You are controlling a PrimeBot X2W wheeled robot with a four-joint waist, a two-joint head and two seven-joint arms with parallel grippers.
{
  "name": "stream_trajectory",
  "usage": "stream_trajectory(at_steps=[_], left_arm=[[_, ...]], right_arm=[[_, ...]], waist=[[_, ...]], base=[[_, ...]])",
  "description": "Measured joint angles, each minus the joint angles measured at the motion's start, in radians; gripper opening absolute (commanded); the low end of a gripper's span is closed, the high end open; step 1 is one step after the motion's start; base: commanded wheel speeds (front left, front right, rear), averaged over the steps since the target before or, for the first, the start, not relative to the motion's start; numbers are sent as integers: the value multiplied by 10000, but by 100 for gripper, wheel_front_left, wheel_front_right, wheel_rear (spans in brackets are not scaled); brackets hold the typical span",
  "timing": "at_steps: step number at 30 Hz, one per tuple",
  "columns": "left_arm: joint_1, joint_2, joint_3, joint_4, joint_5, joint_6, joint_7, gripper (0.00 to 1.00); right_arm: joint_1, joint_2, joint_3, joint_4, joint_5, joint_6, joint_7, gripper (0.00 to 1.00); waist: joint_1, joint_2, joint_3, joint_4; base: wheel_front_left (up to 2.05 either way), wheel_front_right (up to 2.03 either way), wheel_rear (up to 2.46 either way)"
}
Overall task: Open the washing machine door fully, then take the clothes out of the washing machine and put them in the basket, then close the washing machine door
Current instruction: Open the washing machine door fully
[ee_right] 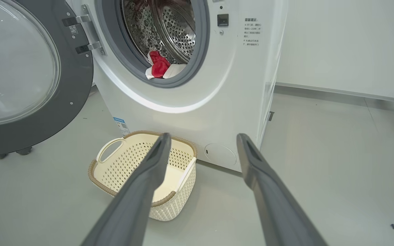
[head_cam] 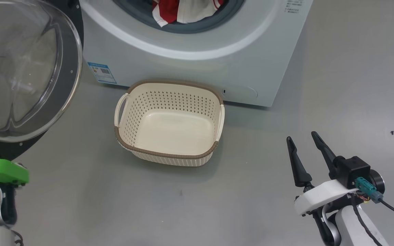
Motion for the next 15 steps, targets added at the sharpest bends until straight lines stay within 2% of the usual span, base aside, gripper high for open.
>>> stream_trajectory(at_steps=[15], left_arm=[[1584, -504, -543, -907, 410, -125, -2, 0]], right_arm=[[411, 132, -290, -249, 201, -96, 0, 100]], waist=[[0, 0, -1207, -1049]], base=[[0, 0, 0]])
